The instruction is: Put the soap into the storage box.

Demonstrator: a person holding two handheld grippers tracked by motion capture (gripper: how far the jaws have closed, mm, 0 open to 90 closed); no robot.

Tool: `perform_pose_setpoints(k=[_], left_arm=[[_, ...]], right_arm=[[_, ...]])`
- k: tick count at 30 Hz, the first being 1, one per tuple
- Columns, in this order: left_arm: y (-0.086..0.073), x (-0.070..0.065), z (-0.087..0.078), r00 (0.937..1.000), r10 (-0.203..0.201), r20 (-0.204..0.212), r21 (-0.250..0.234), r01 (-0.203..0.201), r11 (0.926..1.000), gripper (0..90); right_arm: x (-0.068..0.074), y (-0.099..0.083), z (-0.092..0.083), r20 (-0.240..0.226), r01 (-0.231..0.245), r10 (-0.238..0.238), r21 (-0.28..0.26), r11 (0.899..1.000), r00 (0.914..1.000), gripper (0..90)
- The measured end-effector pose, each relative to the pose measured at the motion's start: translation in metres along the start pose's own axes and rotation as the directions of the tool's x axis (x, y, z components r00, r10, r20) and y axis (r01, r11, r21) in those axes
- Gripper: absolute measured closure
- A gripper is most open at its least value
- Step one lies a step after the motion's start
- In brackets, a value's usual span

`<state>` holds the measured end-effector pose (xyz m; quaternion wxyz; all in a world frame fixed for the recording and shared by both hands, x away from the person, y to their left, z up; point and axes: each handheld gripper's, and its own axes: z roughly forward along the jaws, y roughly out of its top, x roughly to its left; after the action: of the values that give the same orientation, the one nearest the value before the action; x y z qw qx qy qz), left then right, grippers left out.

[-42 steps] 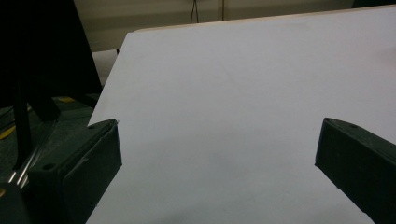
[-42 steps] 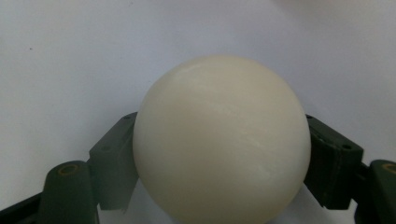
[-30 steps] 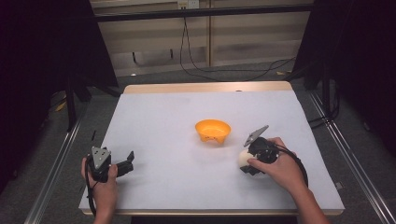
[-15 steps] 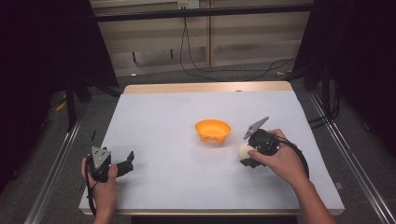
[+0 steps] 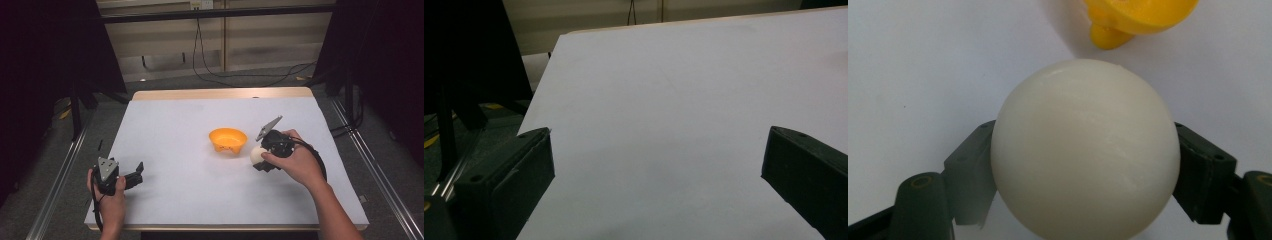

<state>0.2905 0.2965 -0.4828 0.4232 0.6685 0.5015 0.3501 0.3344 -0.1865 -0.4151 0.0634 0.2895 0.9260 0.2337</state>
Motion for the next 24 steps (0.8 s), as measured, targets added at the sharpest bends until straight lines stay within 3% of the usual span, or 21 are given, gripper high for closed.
perform_pose_setpoints(k=[24], left_arm=[[0.000,0.000,0.000,1.0000,0.001,0.000,-0.004,-0.001,1.0000,0.3]], right_arm=[[-0.013,0.032,0.004,-0.017,0.034,-0.033,0.007,0.999,0.9993,23.2]])
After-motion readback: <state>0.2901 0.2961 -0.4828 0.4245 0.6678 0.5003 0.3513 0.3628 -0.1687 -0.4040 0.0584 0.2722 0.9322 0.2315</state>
